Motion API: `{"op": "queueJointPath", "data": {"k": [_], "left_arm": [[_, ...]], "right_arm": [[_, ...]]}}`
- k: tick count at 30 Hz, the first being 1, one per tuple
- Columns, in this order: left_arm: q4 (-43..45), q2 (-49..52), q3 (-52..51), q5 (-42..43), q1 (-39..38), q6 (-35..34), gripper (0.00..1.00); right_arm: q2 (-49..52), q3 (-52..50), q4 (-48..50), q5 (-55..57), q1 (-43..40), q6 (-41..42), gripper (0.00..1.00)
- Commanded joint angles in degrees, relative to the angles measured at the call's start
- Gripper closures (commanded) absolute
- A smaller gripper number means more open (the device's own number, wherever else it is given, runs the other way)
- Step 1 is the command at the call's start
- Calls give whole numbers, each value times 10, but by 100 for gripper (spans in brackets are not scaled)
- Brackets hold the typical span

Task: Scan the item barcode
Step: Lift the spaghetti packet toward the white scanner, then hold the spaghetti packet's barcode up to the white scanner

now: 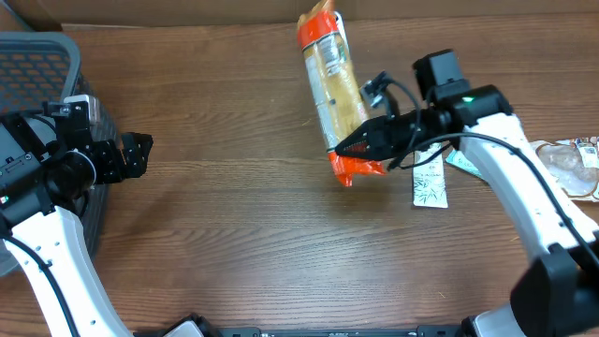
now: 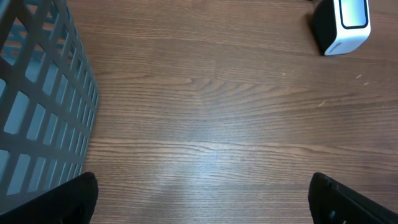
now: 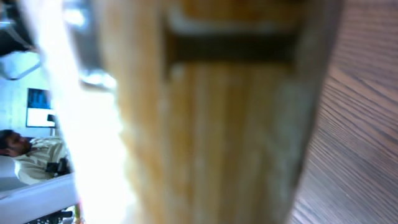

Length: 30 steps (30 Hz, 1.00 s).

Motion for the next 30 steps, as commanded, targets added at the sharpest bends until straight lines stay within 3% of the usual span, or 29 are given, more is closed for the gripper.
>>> {"op": "queueJointPath", "data": {"k": [1, 8, 16, 23, 30], "left_arm": [[1, 1, 0, 9, 1, 8, 1], [1, 1, 0, 9, 1, 8, 1], [1, 1, 0, 9, 1, 8, 1], [1, 1, 0, 9, 1, 8, 0], [1, 1, 0, 9, 1, 8, 1]], "right_arm": [[-62, 34, 10, -74, 3, -18, 96], [-67, 94, -7, 102, 16, 73, 97], [-39, 252, -40, 581, 106, 112, 96], [68, 250, 79, 938, 158, 24, 96], [186, 250, 210, 1071, 146, -88, 96]]}}
